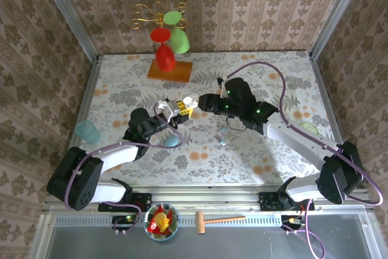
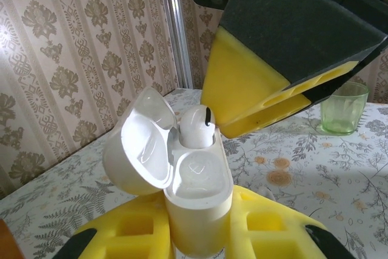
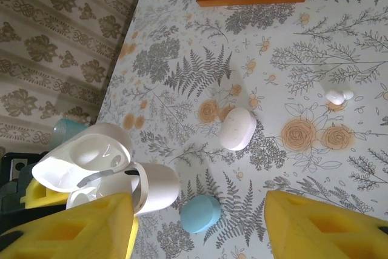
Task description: Insert wireless bluetooth earbuds into charging case
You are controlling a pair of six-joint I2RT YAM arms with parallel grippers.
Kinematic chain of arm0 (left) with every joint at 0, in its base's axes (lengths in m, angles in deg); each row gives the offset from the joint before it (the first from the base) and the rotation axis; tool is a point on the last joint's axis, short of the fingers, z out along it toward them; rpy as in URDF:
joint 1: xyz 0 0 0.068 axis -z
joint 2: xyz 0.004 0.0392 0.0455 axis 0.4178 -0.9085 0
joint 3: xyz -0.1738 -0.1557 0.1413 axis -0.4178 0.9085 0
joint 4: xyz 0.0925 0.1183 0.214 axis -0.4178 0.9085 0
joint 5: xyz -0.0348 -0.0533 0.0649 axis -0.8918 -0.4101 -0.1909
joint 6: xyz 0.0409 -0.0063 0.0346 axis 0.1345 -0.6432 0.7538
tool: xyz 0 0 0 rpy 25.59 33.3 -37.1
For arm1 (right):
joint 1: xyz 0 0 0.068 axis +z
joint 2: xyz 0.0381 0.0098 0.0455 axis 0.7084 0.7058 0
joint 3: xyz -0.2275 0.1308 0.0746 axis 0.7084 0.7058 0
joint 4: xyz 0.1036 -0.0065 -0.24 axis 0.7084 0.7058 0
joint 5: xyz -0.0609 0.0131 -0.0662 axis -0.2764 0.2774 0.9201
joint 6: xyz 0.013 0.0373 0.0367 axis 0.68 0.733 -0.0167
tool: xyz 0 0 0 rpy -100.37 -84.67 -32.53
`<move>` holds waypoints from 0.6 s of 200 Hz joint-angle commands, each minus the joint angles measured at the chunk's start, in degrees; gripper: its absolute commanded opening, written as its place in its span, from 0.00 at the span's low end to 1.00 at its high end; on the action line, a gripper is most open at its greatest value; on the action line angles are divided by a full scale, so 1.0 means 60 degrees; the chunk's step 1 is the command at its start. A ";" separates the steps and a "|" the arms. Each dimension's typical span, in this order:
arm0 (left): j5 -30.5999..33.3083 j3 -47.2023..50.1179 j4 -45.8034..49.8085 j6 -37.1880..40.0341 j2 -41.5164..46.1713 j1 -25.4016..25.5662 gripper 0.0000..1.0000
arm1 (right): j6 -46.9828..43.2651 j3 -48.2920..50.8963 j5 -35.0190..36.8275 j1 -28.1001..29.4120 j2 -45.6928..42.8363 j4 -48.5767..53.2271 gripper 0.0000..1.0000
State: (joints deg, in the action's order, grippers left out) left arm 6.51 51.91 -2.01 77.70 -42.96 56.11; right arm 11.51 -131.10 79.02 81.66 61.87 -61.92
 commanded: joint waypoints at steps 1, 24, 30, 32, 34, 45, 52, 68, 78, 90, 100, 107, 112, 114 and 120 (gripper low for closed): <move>0.0103 0.0104 -0.0166 0.0243 0.0240 0.0009 0.04 | -0.0025 0.0311 0.0320 -0.0091 -0.0844 -0.0012 0.61; 0.0120 0.0184 -0.0167 0.0327 0.0250 -0.0066 0.04 | 0.0103 0.0986 0.0885 -0.0602 -0.1567 0.0062 0.64; 0.0114 0.0199 -0.0150 0.0359 0.0261 -0.0080 0.04 | 0.0219 0.1182 0.0949 -0.0891 -0.1718 0.0167 0.64; 0.0107 0.0200 -0.0139 0.0374 0.0264 -0.0088 0.04 | 0.0259 0.1221 0.0953 -0.0980 -0.1744 0.0205 0.64; 0.0105 0.0200 -0.0125 0.0389 0.0276 -0.0100 0.04 | 0.0271 0.1247 0.0953 -0.1024 -0.1756 0.0228 0.64; 0.0070 0.0200 0.0011 0.0472 0.0336 -0.0095 0.04 | 0.0397 0.1561 0.1113 -0.1526 -0.1853 0.0458 0.64; 0.0035 0.0191 0.0104 0.0524 0.0377 -0.0095 0.04 | 0.0396 0.1691 0.1170 -0.1805 -0.1831 0.0646 0.64; -0.0011 0.0213 0.0217 0.0583 0.0466 -0.0081 0.04 | 0.0120 0.1782 0.1247 -0.2399 -0.1531 0.1220 0.63; -0.0020 0.0229 0.0228 0.0586 0.0519 -0.0080 0.04 | -0.0154 0.1675 0.1429 -0.2633 -0.1241 0.1669 0.60; -0.0036 0.0255 0.0285 0.0596 0.0579 -0.0080 0.04 | -0.0564 0.1448 0.1718 -0.2820 -0.0695 0.2271 0.58; -0.0043 0.0258 0.0344 0.0613 0.0627 -0.0080 0.04 | -0.0827 0.1129 0.2026 -0.2937 -0.0149 0.2851 0.56; -0.0049 0.0273 0.0360 0.0629 0.0645 -0.0080 0.04 | -0.0965 0.0898 0.2252 -0.2993 0.0168 0.3229 0.54; -0.0064 0.0273 0.0372 0.0636 0.0659 -0.0080 0.04 | -0.1081 0.0770 0.2383 -0.3003 0.0629 0.3442 0.52; -0.0070 0.0273 0.0380 0.0634 0.0660 -0.0080 0.04 | -0.1124 0.0715 0.2435 -0.3006 0.0740 0.3518 0.52; -0.0054 0.0273 0.0409 0.0653 0.0685 -0.0080 0.04 | -0.1209 0.0561 0.2594 -0.3013 0.1046 0.3794 0.50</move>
State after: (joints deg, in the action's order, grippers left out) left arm 6.82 52.71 0.20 80.02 -40.29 56.09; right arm 8.60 -123.54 88.42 64.13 61.46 -49.52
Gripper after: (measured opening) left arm 0.188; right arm 0.527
